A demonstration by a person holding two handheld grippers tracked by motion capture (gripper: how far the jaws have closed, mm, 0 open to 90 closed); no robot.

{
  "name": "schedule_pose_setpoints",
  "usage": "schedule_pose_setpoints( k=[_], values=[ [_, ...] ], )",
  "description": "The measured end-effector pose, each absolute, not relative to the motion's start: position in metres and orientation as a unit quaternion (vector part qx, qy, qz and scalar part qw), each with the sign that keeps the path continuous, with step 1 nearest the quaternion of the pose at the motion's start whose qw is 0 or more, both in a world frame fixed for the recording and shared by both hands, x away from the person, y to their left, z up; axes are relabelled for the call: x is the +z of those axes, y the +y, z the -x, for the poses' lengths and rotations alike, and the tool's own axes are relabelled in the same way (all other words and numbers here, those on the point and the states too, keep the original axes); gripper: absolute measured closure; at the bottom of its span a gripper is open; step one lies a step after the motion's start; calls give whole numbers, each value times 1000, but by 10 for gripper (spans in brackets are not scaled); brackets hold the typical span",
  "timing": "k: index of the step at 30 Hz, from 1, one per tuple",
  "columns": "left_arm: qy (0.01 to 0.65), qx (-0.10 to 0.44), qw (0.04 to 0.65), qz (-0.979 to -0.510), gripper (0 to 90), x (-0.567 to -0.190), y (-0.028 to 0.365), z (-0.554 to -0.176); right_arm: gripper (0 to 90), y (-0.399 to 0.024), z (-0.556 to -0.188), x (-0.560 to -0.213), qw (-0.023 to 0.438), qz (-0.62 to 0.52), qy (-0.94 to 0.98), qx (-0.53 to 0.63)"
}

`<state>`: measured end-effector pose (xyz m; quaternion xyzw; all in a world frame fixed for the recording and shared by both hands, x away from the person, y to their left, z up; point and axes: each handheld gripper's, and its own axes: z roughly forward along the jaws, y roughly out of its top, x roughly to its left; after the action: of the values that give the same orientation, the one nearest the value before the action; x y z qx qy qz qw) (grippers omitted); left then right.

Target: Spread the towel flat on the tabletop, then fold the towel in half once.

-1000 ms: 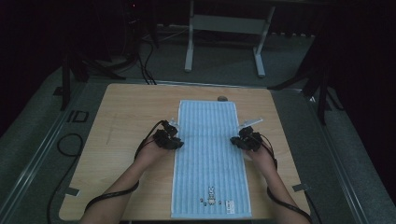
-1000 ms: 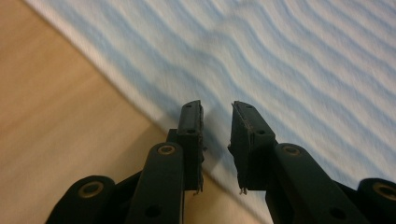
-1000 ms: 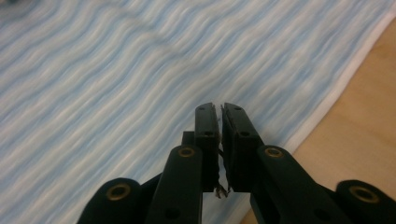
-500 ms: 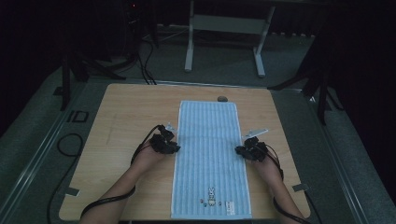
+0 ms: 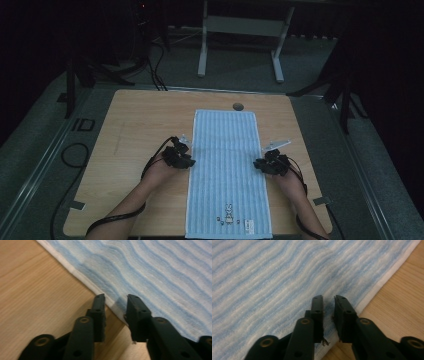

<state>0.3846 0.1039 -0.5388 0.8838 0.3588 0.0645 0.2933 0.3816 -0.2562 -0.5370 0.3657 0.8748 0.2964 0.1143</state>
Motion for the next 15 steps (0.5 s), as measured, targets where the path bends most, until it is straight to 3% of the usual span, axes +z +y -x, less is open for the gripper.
schedule_pose_setpoints(
  k=[3, 9, 10, 15],
  values=[
    [365, 65, 296, -880, 626, -535, 105, -387, 751, -259, -383, -532, 117, -367, 871, 304],
    [377, 86, 297, -873, 597, -523, 108, -400, 639, -274, -399, -508, 142, -388, 855, 314],
    [377, 86, 297, -873, 557, -523, 108, -400, 639, -274, -399, -508, 142, -388, 855, 314],
    [409, 101, 300, -856, 521, -518, 112, -426, 601, -279, -419, -499, 152, -399, 848, 315]
  ],
)
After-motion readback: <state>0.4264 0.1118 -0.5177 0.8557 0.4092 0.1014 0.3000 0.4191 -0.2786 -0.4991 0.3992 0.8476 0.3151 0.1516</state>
